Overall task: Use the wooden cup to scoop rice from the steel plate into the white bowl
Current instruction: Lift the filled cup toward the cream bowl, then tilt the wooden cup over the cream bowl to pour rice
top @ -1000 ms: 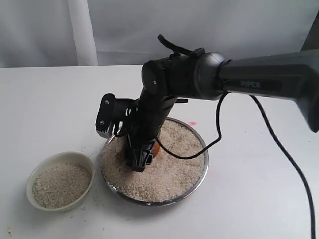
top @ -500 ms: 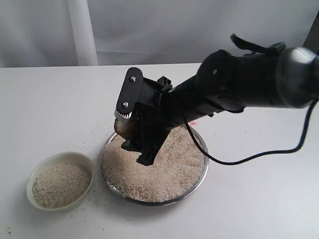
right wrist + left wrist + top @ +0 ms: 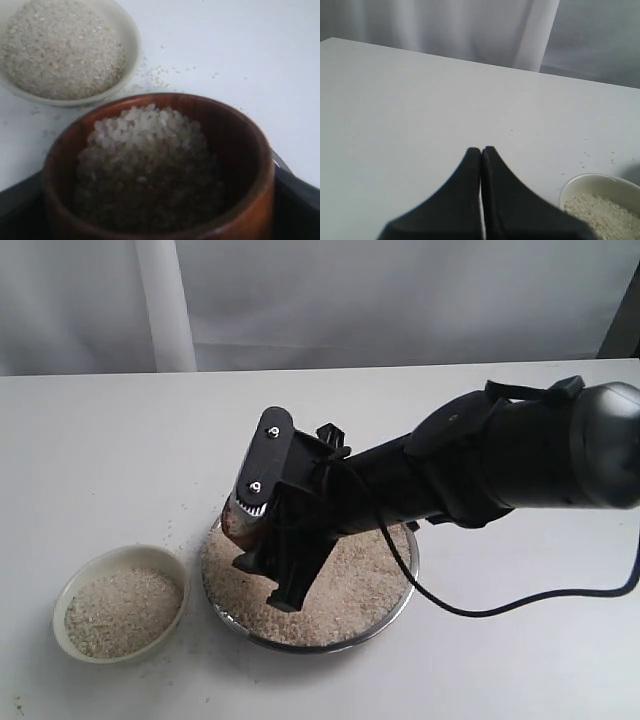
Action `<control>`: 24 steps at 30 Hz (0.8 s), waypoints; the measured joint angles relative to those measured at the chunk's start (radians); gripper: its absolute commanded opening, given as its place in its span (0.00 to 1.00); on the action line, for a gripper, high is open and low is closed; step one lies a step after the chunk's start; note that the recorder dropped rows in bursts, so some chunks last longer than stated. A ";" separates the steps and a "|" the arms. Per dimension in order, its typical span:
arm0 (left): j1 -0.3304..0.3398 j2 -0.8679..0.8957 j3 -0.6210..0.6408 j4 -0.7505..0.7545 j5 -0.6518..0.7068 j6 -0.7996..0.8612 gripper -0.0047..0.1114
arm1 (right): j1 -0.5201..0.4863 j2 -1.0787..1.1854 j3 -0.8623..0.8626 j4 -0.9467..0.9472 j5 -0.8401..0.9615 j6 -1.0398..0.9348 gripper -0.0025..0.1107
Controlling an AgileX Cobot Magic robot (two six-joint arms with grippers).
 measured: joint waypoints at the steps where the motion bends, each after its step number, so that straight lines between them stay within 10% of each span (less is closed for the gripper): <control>1: 0.000 0.000 0.000 0.000 0.000 0.000 0.04 | 0.009 0.000 0.000 0.001 0.000 0.000 0.02; 24: 0.000 0.000 0.000 0.000 0.000 0.000 0.04 | 0.251 0.166 -0.338 -0.201 -0.400 -0.099 0.02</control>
